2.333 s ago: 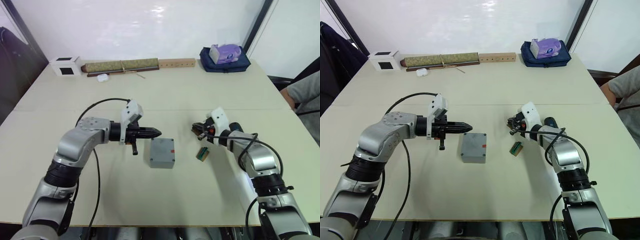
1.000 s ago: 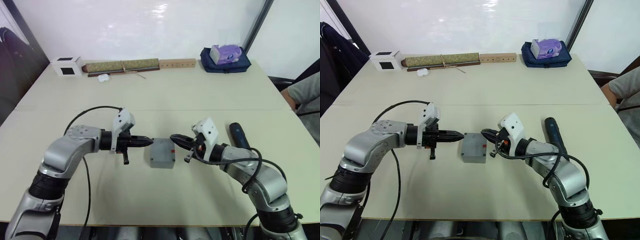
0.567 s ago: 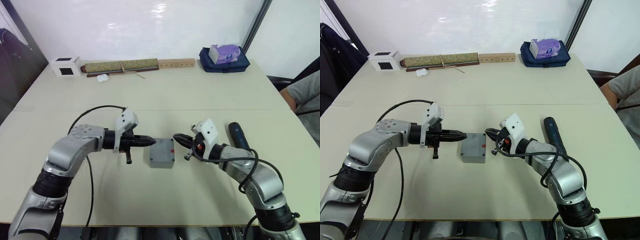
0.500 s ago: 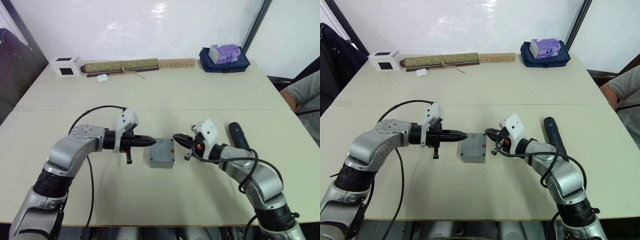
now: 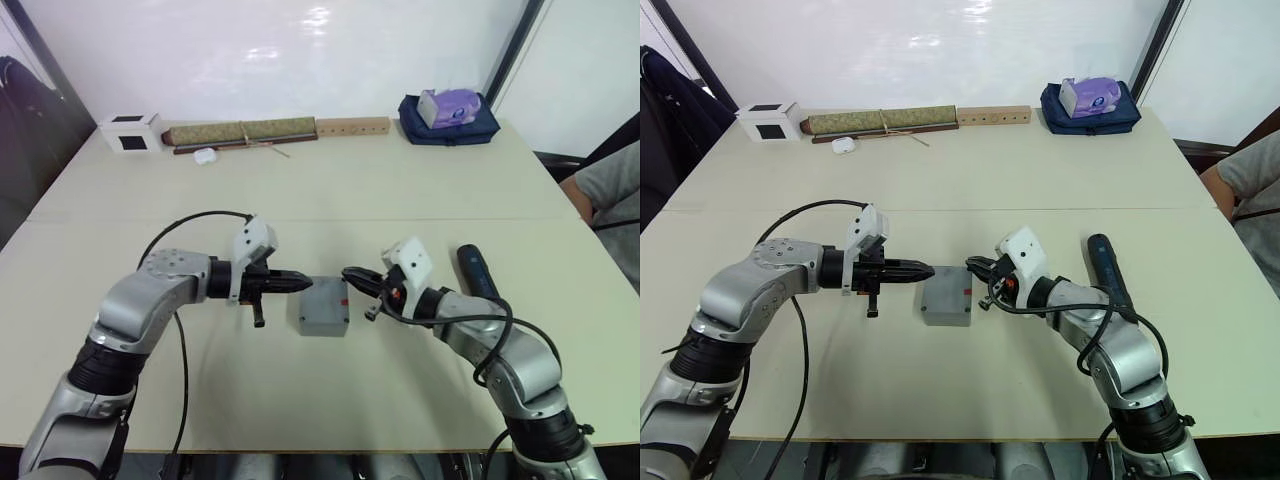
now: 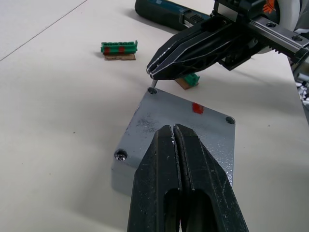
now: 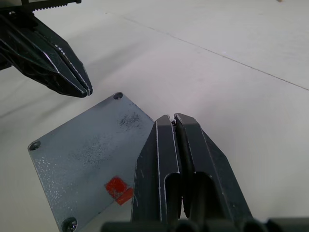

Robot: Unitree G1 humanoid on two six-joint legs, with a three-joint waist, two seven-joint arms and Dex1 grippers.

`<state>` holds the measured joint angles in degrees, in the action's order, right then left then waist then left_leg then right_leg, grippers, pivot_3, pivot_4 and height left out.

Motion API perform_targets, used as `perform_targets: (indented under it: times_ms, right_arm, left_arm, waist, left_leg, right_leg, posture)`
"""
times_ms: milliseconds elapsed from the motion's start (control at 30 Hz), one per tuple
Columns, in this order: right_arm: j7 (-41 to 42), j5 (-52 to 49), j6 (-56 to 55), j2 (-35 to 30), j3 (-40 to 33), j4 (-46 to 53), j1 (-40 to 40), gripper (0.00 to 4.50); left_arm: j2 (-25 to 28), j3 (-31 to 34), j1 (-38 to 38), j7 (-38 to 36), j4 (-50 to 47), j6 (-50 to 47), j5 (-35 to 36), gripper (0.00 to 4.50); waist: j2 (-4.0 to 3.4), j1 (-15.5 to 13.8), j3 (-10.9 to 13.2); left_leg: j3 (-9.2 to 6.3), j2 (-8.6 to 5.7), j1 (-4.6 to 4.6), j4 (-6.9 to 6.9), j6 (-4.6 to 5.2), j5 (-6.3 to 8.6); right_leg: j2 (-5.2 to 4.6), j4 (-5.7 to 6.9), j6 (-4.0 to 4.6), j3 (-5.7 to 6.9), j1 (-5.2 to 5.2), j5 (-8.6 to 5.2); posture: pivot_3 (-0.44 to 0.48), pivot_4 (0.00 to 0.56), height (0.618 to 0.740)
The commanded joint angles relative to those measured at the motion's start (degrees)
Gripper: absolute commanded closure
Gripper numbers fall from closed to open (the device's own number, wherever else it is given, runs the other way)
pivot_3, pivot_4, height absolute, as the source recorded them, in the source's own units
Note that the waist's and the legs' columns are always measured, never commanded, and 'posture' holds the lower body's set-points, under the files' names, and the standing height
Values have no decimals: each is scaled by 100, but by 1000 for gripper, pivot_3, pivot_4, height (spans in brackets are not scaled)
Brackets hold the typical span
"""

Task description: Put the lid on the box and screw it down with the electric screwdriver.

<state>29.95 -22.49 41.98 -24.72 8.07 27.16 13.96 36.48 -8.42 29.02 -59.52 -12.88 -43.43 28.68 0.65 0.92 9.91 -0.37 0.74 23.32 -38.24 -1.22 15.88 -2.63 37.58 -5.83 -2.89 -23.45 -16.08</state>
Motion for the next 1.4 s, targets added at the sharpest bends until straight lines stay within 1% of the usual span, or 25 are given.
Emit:
perform_targets:
  times_ms: [33, 433, 500, 533, 567, 600, 633, 700, 767, 833, 867, 933, 1000, 1033, 1133, 1233, 1300, 1333, 1400]
  right_arm:
    - [44, 55, -88, -3, 73, 43, 65, 4485]
    - [31, 267, -264, 26, 115, -212, 100, 4485]
    - [56, 265, -273, 9, 97, -197, 88, 3941]
    - [70, 262, -273, -1, 90, -188, 83, 3825]
    - [77, 255, -265, -13, 73, -167, 79, 3299]
    - [80, 250, -259, -19, 61, -154, 78, 3112]
    - [83, 240, -242, -38, 33, -125, 82, 2636]
    - [151, 183, -168, -159, -69, 9, 76, 1906]
    - [236, 121, -110, -289, -161, 104, 56, 1906]
    - [298, -136, 118, -417, -467, 238, 79, 1906]
    - [294, -349, 318, -458, -707, 310, 122, 1906]
    - [194, -991, 999, -521, -1419, 428, 338, 1906]
    - [108, -1405, 1666, -794, -2018, 399, 597, 1906]
    - [150, -1526, 1979, -1082, -2254, 333, 694, 1906]
    - [566, -1853, 2839, -2207, -2717, 72, 829, 1146]
    - [698, -2057, 3542, -2926, -2904, -316, 996, 81]
    - [817, -2041, 4152, -3591, -2760, -778, 1119, 81]
    - [925, -1999, 4254, -3922, -2623, -958, 1099, 81]
    - [1104, -2003, 4442, -4318, -2324, -1252, 1035, 81]
  left_arm:
    - [15, -3, 83, -2, -55, 87, -22, 4500]
    - [-22, -23, 119, -28, 18, 144, -77, 4500]
    - [-32, -24, 123, -25, 22, 146, -84, 4500]
    - [-35, -26, 125, -24, 25, 149, -88, 4500]
    - [-36, -27, 125, -25, 25, 154, -92, 4500]
    - [-37, -28, 125, -26, 25, 158, -95, 4500]
    - [-43, -28, 130, -27, 30, 160, -96, 4500]
    - [-97, -3, 166, -32, 59, 168, -61, 4500]
    - [-156, 4, 212, -39, 86, 178, -38, 4500]
    - [-259, 39, 304, -48, 115, 174, 34, 4500]
    - [-310, 59, 364, -63, 119, 159, 84, 4500]
    - [-403, 56, 524, -157, 136, 158, 166, 4500]
    - [-442, -73, 697, -334, 216, 315, 99, 4500]
    - [-469, -147, 794, -431, 298, 435, 37, 4500]
    - [-610, -305, 1054, -630, 501, 748, -56, 4500]
    - [-625, -523, 1181, -912, 523, 1008, -168, 4500]
    - [-578, -758, 1295, -1233, 537, 1275, -319, 4500]
    - [-563, -863, 1359, -1411, 566, 1443, -387, 4500]
    - [-593, -1033, 1489, -1627, 688, 1729, -540, 4500]
  waist:
    - [0, 0, 0]
    - [0, 0, 0]
    - [0, 1, 0]
    - [0, 1, 0]
    - [0, 1, 0]
    - [0, 1, 0]
    - [0, 1, 0]
    - [0, -2, 0]
    - [0, -9, 0]
    - [0, -17, 0]
    - [0, -23, 0]
    - [1, -22, 0]
    - [0, -20, 0]
    - [0, -20, 0]
    - [0, -40, 0]
    - [0, -7, 0]
    - [-6, 1, 2]
    - [-6, -6, 2]
    - [-7, -9, 1]
  left_leg:
    - [0, 0, 0, 0, 0, 0]
    - [0, 0, 0, 0, 0, 0]
    - [0, 0, 0, 0, 0, 0]
    - [0, 0, 0, 0, 0, 0]
    - [0, 0, 0, 0, 0, 0]
    - [0, 0, 0, 0, 0, 0]
    - [0, 0, 0, 0, 0, 0]
    - [0, 0, 0, 0, 0, 0]
    - [0, 0, 0, 0, 0, 0]
    - [0, -1, 0, -1, 0, 0]
    - [0, -2, 0, -1, 0, 0]
    - [-1, -2, 2, -2, 0, 0]
    - [-1, -1, 2, -3, 0, 0]
    - [-1, -2, 2, -3, 0, 0]
    - [-2, -4, 2, 0, 0, 0]
    - [1, -4, 4, 3, 1, 1]
    - [7, -2, 1, 2, 1, 1]
    - [7, -4, 1, 2, 1, 1]
    - [9, -3, 0, 3, 1, 1]
  right_leg:
    - [0, 0, 0, 0, 0, 0]
    - [0, 0, 0, 0, 0, 0]
    - [0, 0, 0, 0, 0, 0]
    - [0, 0, 0, 0, 0, 0]
    - [0, 0, 0, 0, 0, 0]
    - [0, 0, 0, 0, 0, 0]
    - [0, 0, 0, 0, 0, 0]
    - [0, 0, 0, 0, 0, 0]
    - [-1, 0, 0, 0, 1, 0]
    - [-2, 0, 0, 0, 2, 0]
    - [-3, 0, 0, 1, 2, 0]
    - [-4, 0, 0, 1, 2, 0]
    - [-5, 0, -1, 0, 2, 0]
    - [-5, 0, -1, 0, 3, 1]
    - [-5, -5, 0, 3, 4, 0]
    - [-4, -11, 1, 2, 4, 0]
    - [-2, -8, 0, -5, 2, 0]
    - [-3, -6, 0, -5, 2, 0]
    - [-2, -8, 2, -3, 3, -1]
  posture:
    - [0, 150, 740]
    - [0, 150, 740]
    - [0, 150, 740]
    - [0, 150, 740]
    - [0, 150, 740]
    - [0, 150, 740]
    - [0, 150, 740]
    - [0, 150, 740]
    - [0, 150, 740]
    - [0, 150, 740]
    - [0, 150, 740]
    - [0, 150, 740]
    - [0, 150, 740]
    - [0, 150, 740]
    - [0, 150, 740]
    - [0, 150, 740]
    - [0, 150, 740]
    - [0, 150, 740]
    - [0, 150, 740]
